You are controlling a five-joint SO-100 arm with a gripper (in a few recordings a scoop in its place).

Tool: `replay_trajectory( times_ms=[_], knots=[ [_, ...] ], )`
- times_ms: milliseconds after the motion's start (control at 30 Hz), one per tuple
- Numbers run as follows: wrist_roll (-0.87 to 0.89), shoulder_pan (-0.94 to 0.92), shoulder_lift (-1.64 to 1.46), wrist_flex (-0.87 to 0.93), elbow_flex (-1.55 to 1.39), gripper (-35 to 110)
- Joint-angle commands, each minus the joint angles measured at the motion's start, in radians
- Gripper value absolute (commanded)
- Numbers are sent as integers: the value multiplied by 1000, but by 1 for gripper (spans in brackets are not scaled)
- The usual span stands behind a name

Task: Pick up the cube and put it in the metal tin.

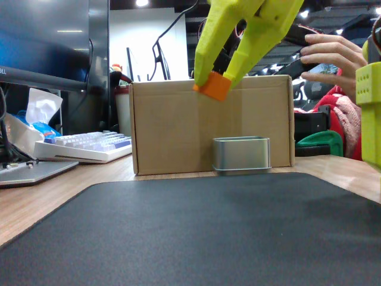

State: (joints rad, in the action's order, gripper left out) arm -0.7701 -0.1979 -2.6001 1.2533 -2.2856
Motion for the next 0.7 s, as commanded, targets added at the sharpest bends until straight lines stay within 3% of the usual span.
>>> replay_trajectory(
  times_ms=[0,367,667],
  knots=[
    [8,-44,-43,3,2,0],
    [152,-376,-123,-89,-23,0],
    [442,-583,-115,-238,-97,0]
  ],
)
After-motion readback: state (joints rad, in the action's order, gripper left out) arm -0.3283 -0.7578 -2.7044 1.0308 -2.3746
